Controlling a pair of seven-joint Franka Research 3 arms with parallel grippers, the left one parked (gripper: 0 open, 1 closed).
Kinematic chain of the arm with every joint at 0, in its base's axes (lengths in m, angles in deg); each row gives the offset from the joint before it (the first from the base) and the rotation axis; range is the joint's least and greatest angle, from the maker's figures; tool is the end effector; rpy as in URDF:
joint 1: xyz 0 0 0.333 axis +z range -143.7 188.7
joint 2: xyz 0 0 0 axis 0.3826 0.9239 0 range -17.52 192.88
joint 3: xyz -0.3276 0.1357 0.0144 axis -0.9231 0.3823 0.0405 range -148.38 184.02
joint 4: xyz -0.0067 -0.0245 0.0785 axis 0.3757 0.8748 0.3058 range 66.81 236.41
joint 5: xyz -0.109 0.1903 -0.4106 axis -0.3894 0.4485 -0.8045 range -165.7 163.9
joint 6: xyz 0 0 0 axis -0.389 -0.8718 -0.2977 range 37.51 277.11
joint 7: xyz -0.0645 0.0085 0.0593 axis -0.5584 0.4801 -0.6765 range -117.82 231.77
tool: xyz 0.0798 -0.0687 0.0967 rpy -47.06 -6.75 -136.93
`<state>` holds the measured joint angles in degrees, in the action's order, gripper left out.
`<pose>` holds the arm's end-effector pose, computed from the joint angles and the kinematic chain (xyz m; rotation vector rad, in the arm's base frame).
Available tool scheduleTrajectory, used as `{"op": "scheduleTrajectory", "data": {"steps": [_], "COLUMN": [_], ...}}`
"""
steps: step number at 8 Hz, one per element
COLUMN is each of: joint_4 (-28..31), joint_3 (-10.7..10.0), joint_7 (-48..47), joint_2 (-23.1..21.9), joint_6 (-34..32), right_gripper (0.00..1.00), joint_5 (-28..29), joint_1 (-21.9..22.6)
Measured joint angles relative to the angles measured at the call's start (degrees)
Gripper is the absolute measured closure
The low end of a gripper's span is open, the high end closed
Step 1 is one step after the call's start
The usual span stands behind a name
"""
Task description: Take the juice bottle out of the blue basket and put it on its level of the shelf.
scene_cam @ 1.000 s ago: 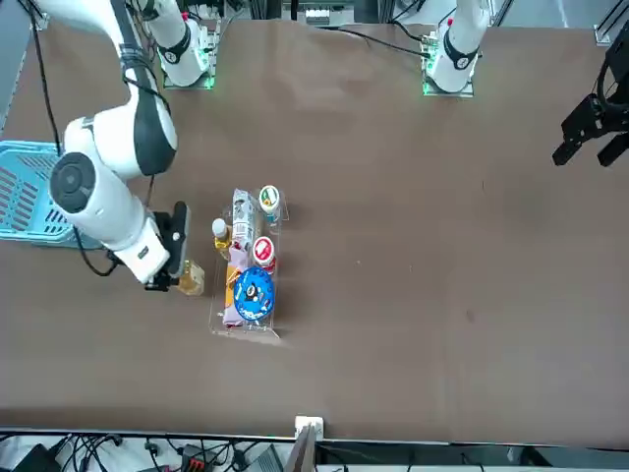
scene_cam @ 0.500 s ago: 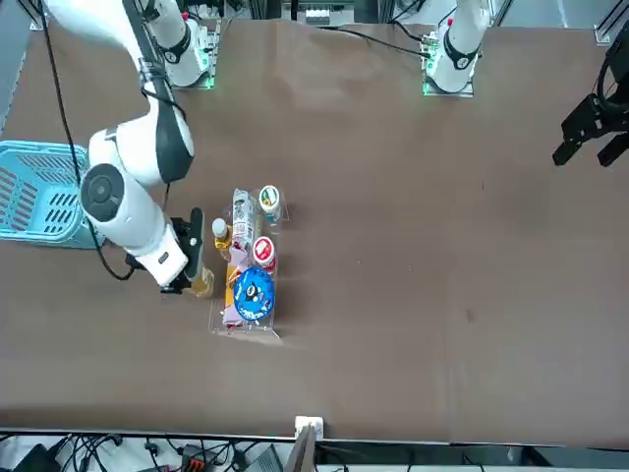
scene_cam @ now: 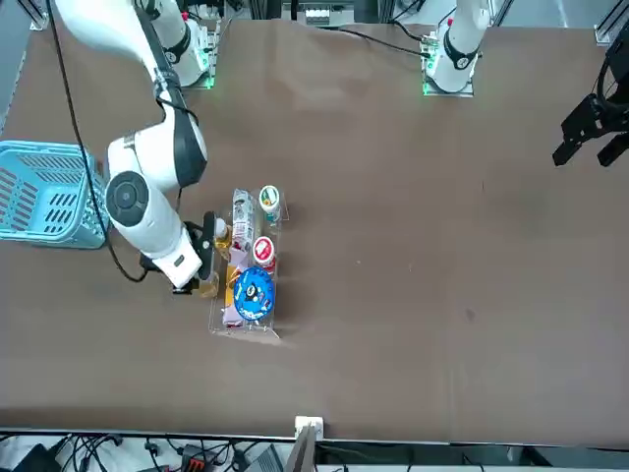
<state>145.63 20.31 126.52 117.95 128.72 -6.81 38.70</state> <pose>0.7511 0.2397 0.3314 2.1635 2.1820 -0.0306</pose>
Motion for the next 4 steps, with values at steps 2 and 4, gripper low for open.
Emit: {"op": "scheduleTrajectory", "data": {"steps": [2,4], "joint_4": [0.01,0.00], "joint_3": [-0.05,-0.05], "joint_7": [-0.06,-1.57], "joint_2": [1.12,1.71], "joint_6": [1.16,2.54], "right_gripper": [0.44,0.44], "joint_5": [0.00,0.00], "joint_1": [0.01,0.41]}}
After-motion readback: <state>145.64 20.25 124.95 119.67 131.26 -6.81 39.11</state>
